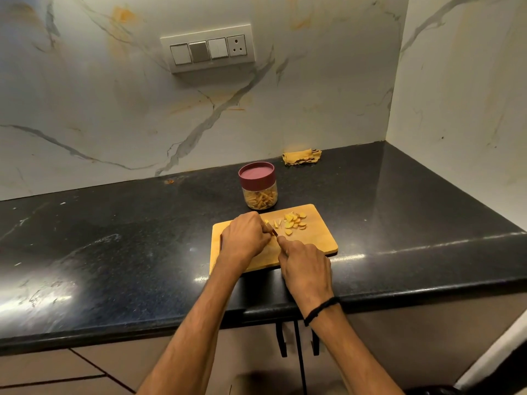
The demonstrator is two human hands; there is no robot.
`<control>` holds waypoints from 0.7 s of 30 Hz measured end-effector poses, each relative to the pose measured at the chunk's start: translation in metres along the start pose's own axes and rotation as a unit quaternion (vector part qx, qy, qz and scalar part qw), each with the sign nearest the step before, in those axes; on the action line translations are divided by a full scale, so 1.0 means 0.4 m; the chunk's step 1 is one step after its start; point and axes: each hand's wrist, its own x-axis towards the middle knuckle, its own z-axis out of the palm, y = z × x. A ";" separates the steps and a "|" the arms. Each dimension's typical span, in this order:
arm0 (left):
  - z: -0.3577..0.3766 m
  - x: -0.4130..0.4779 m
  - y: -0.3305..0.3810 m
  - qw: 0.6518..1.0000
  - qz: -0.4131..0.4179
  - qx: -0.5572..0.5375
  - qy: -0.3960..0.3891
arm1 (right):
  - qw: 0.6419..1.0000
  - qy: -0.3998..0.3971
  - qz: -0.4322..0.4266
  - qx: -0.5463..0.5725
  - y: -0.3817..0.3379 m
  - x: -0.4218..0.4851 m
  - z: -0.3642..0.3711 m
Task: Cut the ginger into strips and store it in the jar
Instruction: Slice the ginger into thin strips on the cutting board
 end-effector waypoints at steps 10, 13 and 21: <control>0.006 0.002 -0.006 0.999 -0.017 -0.028 0.012 | 0.999 -0.004 0.020 0.031 0.040 -0.100 -0.033; -0.004 0.002 -0.009 0.997 -0.019 -0.064 0.028 | 0.996 -0.002 0.037 0.087 0.043 -0.095 -0.064; -0.061 0.023 -0.016 0.992 -0.011 -0.107 0.066 | 0.992 0.058 0.048 0.104 0.012 -0.030 -0.048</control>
